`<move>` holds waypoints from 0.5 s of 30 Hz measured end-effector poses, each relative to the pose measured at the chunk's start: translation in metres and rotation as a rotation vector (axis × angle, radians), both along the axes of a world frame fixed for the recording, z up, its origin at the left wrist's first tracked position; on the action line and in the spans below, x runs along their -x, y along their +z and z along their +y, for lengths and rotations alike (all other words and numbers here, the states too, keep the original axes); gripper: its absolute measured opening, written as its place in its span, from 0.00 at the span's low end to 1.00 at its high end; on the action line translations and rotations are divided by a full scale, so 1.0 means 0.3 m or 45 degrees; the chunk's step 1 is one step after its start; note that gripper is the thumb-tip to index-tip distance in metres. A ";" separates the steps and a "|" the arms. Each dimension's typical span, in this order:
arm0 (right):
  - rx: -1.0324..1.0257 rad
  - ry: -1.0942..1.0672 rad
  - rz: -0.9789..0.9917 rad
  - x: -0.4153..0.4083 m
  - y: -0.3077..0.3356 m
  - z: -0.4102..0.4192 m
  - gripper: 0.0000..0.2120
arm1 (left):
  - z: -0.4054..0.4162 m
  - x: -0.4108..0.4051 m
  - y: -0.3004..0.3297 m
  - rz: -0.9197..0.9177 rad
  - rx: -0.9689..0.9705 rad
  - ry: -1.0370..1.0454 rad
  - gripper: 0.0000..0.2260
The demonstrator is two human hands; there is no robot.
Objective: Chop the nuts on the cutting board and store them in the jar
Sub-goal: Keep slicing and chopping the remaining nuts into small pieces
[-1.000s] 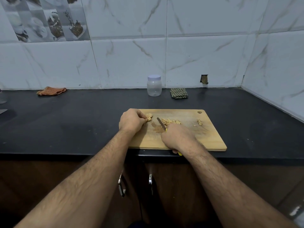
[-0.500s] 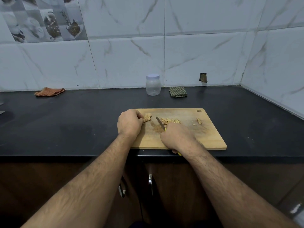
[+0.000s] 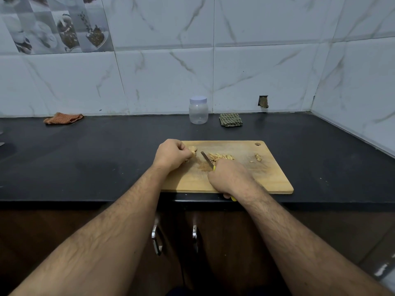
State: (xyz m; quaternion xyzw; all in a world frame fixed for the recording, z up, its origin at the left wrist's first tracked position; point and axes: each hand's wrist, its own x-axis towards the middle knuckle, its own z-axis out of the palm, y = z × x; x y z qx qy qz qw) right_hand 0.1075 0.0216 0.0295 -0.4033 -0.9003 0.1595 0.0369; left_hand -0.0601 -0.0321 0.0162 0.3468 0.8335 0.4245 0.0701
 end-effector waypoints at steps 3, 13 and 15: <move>0.021 0.015 -0.010 0.004 0.000 0.000 0.09 | 0.004 -0.002 0.000 -0.052 0.016 -0.024 0.07; 0.093 0.060 -0.048 0.011 0.014 0.017 0.10 | 0.014 -0.001 0.019 -0.123 -0.017 0.099 0.06; 0.078 0.060 -0.066 0.012 0.017 0.021 0.09 | 0.015 -0.006 0.028 -0.140 -0.055 0.108 0.04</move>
